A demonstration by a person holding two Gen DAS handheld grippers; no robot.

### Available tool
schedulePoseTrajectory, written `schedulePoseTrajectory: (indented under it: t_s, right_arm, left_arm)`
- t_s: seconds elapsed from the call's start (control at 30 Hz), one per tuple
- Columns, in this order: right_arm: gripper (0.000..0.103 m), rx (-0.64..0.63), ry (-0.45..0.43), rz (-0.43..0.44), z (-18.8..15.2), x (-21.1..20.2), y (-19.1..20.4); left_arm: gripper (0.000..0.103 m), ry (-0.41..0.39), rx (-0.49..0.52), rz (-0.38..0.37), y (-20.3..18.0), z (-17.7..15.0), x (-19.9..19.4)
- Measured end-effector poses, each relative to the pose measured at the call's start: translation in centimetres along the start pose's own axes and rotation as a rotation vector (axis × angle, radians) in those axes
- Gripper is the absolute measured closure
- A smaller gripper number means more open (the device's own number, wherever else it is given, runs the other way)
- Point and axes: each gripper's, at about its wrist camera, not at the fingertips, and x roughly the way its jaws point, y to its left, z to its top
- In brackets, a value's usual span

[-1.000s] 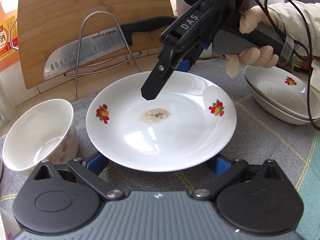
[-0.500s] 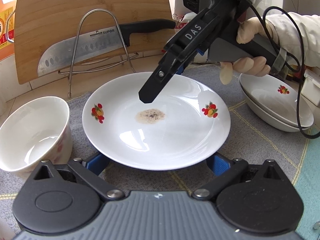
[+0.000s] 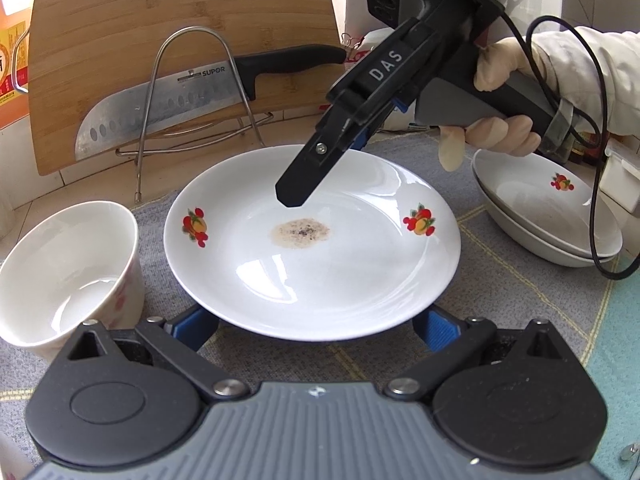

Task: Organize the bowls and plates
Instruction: 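Lift the stained plate with the right tool and carry it toward the stack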

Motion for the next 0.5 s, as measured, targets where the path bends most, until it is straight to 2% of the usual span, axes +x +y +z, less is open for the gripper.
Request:
schedulePoseTrajectory:
  t_s: [0.5]
  right_arm:
    - [0.001,0.021,-0.028,-0.003,-1.4,-2.5,2.1]
  left_arm:
    - [0.001,0.003,0.034,-0.021,-0.9,0.7,-2.5]
